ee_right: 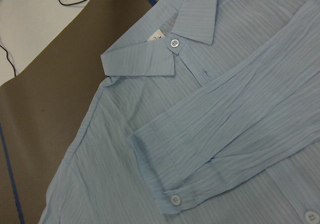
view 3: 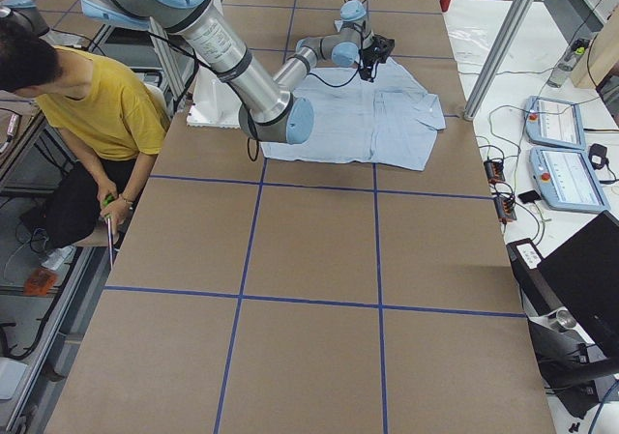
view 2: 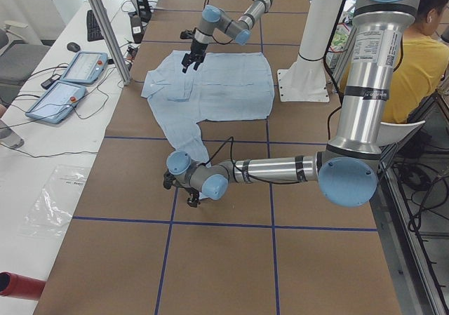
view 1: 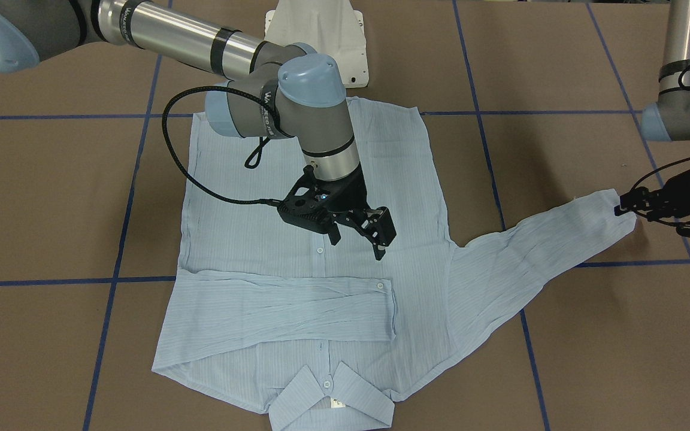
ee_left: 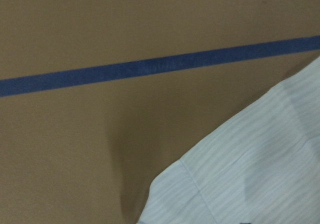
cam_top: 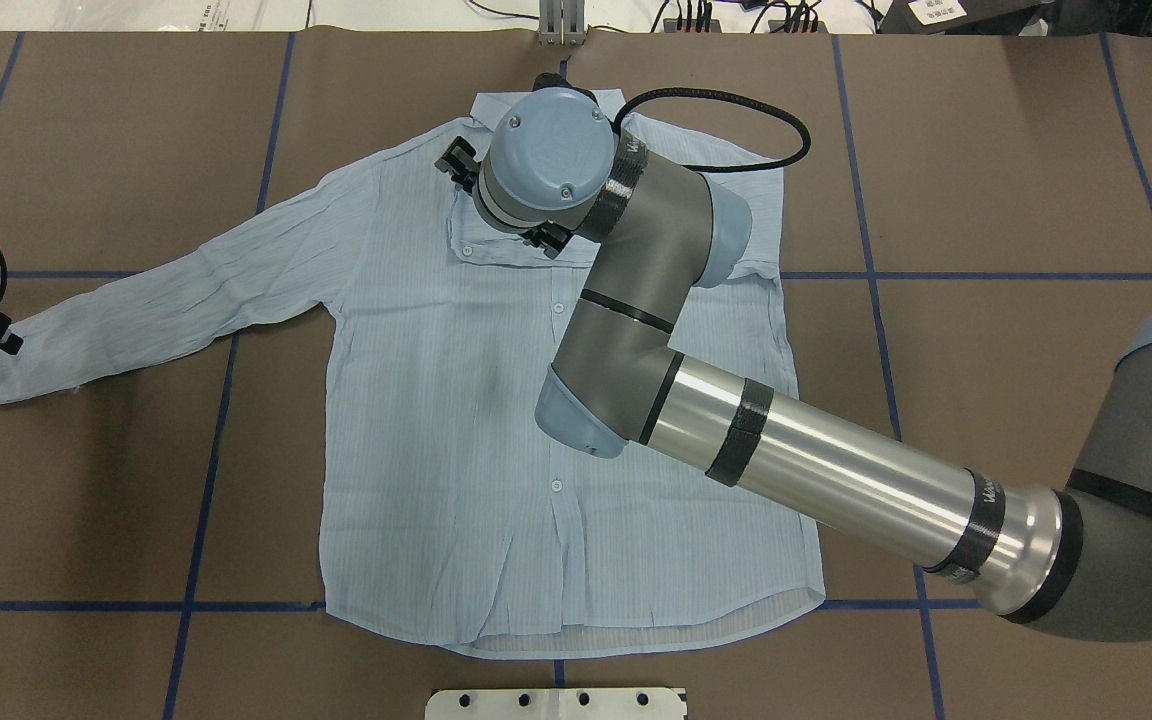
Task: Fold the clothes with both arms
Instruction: 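Release the sleeve near the collar while the left gripper grasps the other cuff, then fold the held sleeve across the shirt with the left gripper while the right gripper withdraws, then release the sleeve with the left gripper while the right gripper moves to the hem corner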
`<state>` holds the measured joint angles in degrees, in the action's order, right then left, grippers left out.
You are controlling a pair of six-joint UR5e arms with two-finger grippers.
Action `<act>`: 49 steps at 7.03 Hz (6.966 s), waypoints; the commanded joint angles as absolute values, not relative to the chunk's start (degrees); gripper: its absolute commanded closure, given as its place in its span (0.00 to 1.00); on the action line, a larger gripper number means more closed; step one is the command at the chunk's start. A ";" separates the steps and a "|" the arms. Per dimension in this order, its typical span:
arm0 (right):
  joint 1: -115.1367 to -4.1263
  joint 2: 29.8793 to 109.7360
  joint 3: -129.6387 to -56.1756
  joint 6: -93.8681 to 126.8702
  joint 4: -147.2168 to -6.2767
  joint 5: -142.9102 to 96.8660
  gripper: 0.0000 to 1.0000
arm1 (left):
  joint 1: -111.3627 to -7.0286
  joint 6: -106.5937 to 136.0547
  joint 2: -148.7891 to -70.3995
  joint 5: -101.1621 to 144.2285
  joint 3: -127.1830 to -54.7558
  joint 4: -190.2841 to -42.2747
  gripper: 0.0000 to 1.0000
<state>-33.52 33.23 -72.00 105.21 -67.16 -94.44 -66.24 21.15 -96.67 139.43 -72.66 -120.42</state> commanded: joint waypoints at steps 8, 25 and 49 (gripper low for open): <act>-33.13 33.49 -72.33 105.21 -67.15 -94.48 0.00 | -66.27 21.88 -97.30 139.83 -73.28 -120.32 1.00; -45.70 90.79 -115.31 86.57 -60.29 -110.21 0.00 | -39.29 102.21 -149.30 114.00 -64.89 -134.30 1.00; -1.32 91.06 -121.29 123.93 -79.45 -73.21 0.51 | -36.74 94.13 -128.41 111.27 -92.81 -128.06 0.25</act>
